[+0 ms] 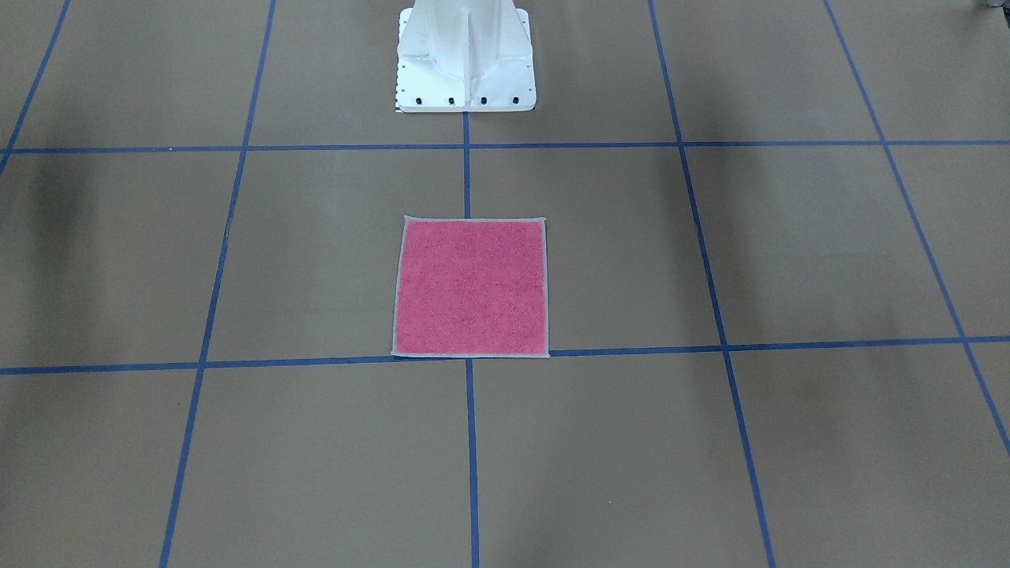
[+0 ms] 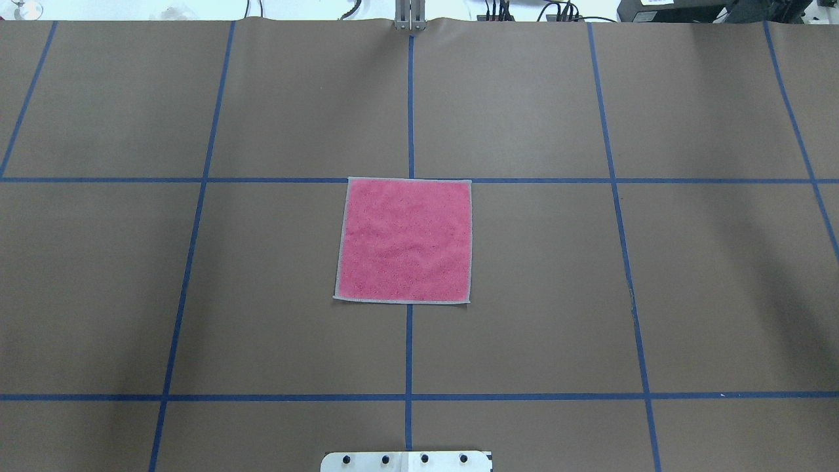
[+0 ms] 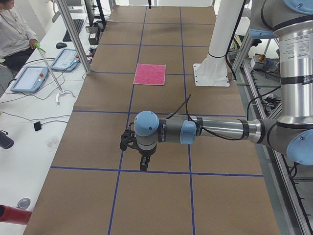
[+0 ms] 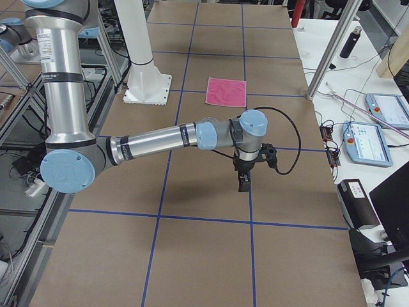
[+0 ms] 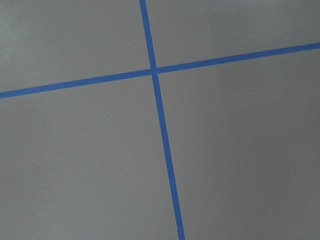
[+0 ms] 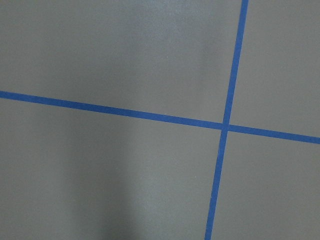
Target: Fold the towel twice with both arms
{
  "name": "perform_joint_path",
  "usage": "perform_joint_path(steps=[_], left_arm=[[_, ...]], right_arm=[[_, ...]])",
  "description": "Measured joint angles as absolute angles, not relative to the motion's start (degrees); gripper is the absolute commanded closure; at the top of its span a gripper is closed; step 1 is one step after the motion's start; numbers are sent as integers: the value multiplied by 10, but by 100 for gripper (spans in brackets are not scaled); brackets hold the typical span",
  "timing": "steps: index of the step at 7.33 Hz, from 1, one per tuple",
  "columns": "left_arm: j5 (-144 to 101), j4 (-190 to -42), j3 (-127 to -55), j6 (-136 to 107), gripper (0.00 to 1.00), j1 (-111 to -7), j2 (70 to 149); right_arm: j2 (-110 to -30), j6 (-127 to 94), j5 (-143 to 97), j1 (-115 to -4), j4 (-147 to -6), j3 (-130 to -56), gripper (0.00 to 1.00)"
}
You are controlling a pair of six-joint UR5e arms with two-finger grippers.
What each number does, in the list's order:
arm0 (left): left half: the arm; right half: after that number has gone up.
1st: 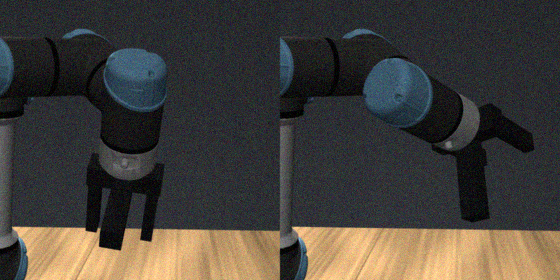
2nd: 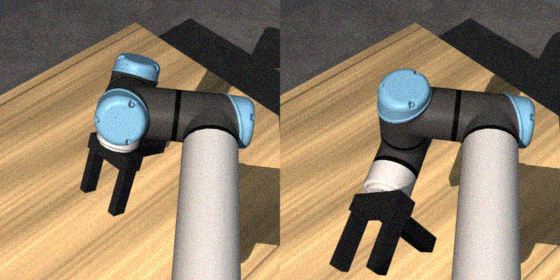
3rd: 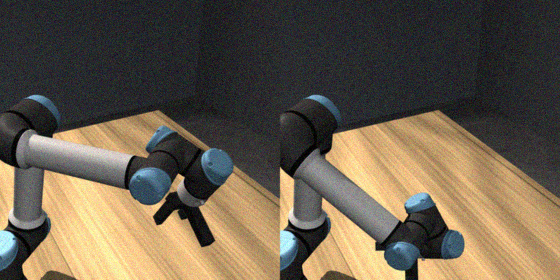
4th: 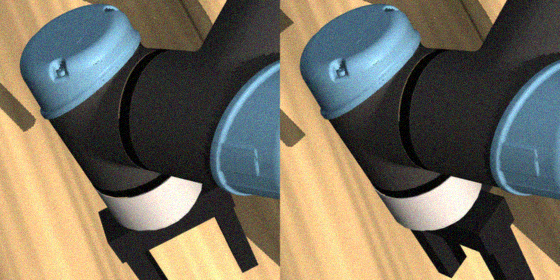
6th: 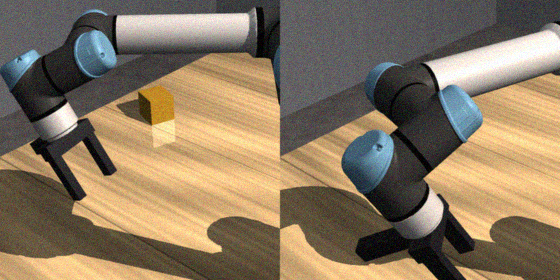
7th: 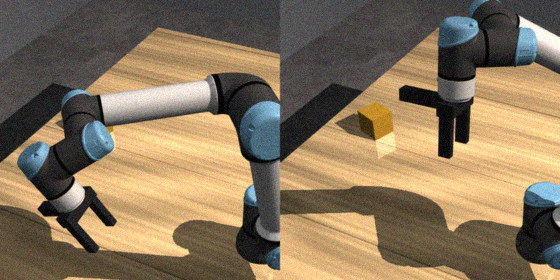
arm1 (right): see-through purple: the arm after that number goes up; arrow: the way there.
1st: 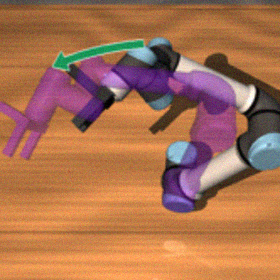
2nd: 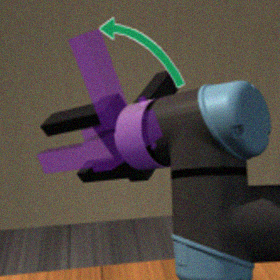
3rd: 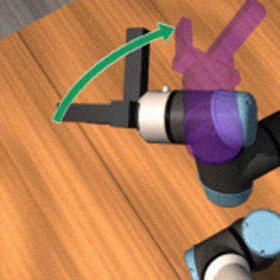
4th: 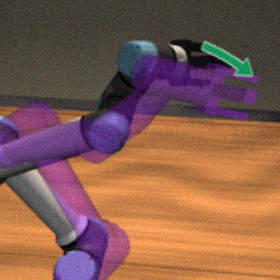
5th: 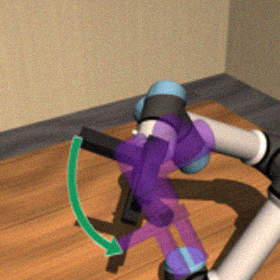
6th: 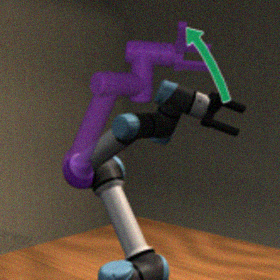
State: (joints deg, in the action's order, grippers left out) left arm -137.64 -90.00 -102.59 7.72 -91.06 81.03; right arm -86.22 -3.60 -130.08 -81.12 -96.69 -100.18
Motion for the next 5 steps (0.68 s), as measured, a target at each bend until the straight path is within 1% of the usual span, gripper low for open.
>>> perform_joint_path(steps=[5], left_arm=[[-1378,-932,-1023,86,0,-910,817]], right_arm=[[-855,-38,-1301,-801,-944,-1021,0]])
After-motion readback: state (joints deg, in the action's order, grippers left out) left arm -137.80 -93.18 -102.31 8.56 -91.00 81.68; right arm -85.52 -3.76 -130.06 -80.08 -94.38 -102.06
